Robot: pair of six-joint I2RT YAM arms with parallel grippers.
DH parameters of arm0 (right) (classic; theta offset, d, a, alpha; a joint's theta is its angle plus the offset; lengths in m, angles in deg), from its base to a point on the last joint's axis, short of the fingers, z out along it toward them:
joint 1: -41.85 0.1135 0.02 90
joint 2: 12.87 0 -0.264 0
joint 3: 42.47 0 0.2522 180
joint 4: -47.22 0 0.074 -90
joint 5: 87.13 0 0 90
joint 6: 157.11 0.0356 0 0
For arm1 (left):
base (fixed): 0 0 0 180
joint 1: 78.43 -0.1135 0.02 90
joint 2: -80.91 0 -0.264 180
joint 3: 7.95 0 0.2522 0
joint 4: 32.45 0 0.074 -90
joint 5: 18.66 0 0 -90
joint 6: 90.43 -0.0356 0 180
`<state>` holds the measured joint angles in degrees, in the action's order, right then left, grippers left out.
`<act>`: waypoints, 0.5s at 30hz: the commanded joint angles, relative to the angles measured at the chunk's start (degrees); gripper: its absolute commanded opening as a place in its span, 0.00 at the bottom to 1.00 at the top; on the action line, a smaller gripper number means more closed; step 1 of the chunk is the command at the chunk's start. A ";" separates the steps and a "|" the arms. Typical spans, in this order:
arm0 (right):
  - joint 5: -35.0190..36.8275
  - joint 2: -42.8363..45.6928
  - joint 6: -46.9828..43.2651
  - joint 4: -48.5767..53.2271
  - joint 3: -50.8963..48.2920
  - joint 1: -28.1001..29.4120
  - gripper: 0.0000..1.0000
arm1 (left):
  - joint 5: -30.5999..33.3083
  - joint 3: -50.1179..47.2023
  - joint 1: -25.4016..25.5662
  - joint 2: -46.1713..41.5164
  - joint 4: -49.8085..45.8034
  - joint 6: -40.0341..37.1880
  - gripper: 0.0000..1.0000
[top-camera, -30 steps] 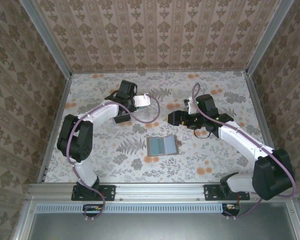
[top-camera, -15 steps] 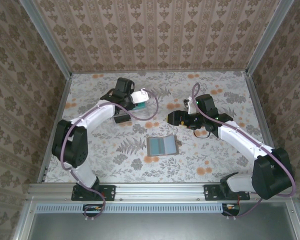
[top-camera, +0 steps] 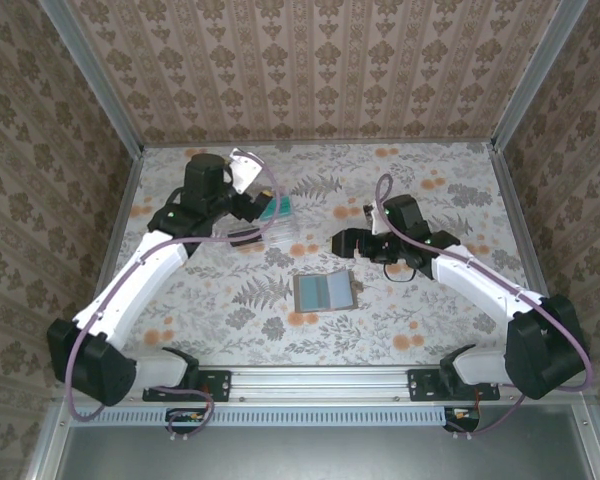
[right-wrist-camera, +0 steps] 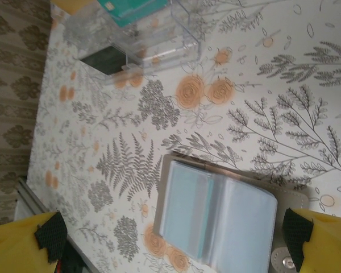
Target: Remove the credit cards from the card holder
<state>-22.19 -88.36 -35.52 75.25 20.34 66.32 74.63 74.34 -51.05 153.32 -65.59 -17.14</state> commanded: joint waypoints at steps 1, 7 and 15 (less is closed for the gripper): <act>4.39 0.65 -0.89 1.82 -1.29 1.93 0.98 | -0.37 0.19 -2.66 -2.24 -8.92 19.22 1.00; 7.65 -1.36 -1.60 2.44 -2.46 5.92 0.73 | -4.95 -9.68 -3.47 -9.43 -8.40 30.89 0.92; 13.24 -6.41 -1.26 1.83 -5.87 10.46 0.48 | -6.62 -21.54 2.12 -14.21 -6.92 52.46 0.69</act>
<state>-13.25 -92.53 -36.72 76.21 15.89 75.87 69.18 55.07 -51.77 140.05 -72.78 23.75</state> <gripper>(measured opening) 0.487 0.692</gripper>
